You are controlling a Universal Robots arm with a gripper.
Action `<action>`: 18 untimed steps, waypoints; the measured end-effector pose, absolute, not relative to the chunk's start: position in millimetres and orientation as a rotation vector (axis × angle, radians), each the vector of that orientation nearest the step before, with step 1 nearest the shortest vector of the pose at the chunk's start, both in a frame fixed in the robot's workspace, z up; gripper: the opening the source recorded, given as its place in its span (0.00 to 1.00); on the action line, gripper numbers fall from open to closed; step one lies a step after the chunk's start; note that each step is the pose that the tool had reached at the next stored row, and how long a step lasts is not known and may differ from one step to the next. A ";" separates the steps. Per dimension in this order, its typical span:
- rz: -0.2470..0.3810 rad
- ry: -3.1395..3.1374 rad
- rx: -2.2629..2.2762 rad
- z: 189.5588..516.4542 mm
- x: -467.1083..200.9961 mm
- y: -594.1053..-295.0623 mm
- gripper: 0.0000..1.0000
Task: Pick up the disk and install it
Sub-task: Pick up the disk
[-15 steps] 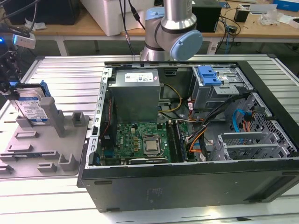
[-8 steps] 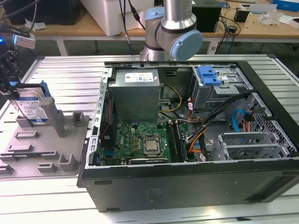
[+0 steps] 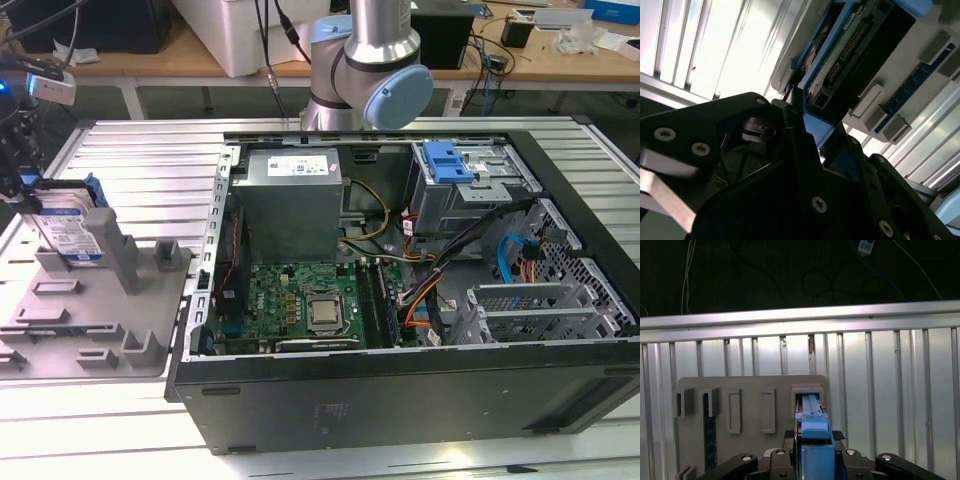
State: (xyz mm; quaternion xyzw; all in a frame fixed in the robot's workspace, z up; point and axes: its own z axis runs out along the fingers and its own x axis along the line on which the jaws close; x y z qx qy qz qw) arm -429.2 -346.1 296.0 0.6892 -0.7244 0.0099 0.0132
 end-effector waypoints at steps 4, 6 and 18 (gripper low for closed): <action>0.032 -2.256 2.147 295.9 -429.3 -346.1 0.37; 0.032 -2.256 2.147 295.9 -429.3 -346.1 0.37; 0.032 -2.256 2.147 304.1 -429.4 -346.1 0.37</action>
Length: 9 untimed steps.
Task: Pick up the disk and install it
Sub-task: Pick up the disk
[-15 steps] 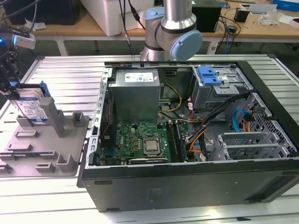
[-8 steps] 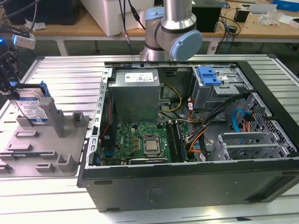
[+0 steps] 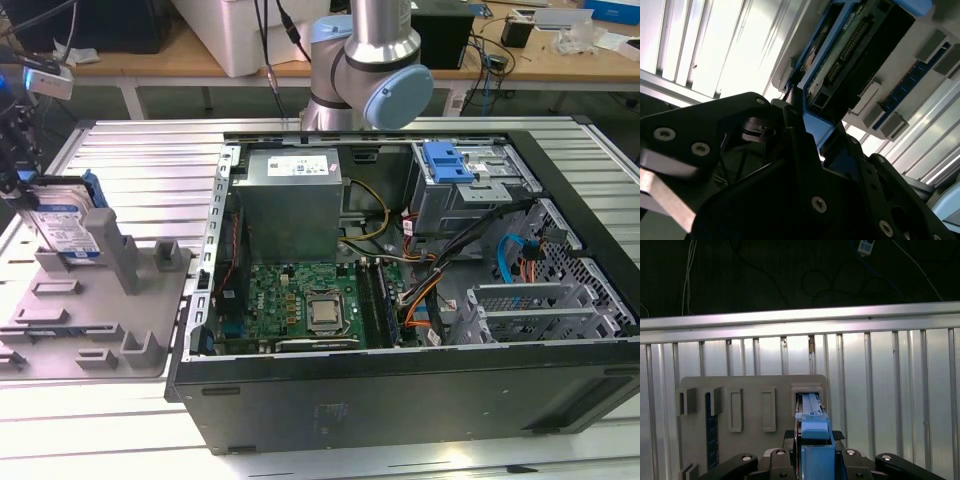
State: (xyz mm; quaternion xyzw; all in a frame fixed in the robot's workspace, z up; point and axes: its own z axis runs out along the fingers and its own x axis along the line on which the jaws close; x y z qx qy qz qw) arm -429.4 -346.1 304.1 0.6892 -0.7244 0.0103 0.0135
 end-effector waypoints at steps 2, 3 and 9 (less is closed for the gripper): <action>0.032 -2.256 2.147 308.9 -429.4 -346.1 0.37; 0.032 -2.256 2.147 310.6 -429.4 -346.1 0.37; 0.032 -2.256 2.147 321.3 -429.4 -346.1 0.37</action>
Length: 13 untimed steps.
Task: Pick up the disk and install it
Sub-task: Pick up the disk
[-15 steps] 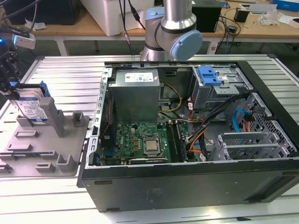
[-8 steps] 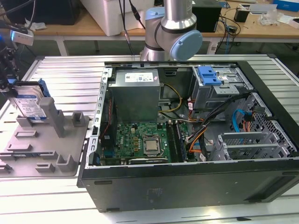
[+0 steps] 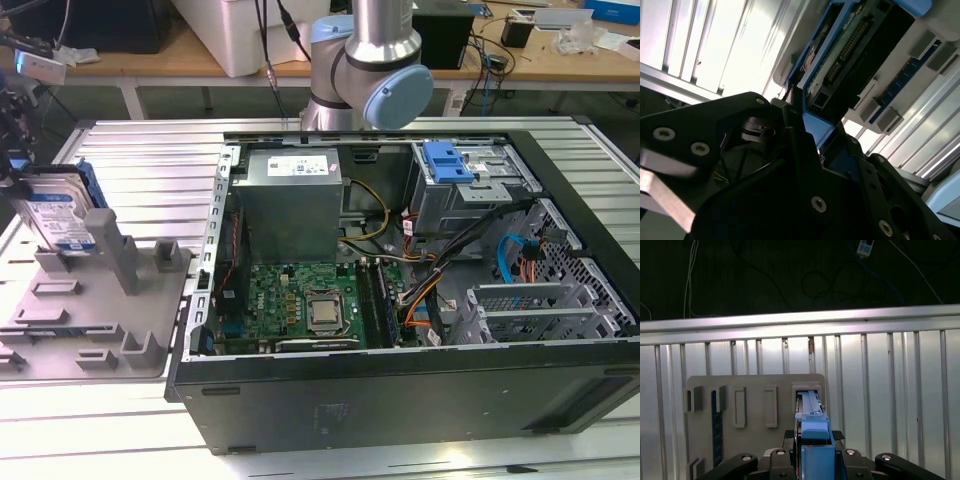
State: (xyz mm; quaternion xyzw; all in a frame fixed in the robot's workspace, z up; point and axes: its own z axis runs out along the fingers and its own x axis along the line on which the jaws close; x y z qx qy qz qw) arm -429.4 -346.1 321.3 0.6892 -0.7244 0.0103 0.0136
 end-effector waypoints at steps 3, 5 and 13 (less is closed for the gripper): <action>0.032 -2.256 2.147 326.6 -429.4 -346.0 0.37; 0.032 -2.256 2.147 329.2 -429.4 -346.0 0.37; 0.034 -2.256 2.146 344.8 -429.4 -345.2 0.37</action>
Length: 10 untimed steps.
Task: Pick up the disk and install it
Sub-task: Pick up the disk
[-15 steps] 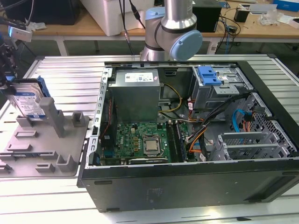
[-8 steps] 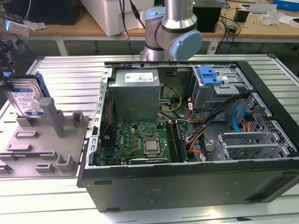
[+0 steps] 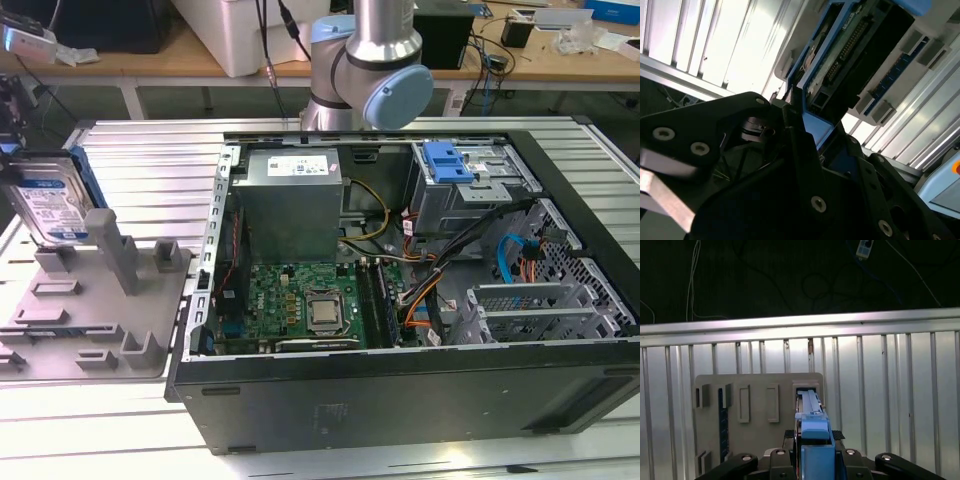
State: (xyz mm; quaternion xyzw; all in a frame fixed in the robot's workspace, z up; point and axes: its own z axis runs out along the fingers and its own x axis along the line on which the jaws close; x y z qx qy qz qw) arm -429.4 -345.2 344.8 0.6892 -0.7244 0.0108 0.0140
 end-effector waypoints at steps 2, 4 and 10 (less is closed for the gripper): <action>0.034 -2.255 2.146 350.8 -429.4 -345.0 0.37; 0.035 -2.255 2.145 354.3 -429.4 -344.9 0.37; 0.042 -2.252 2.143 385.8 -429.2 -344.5 0.37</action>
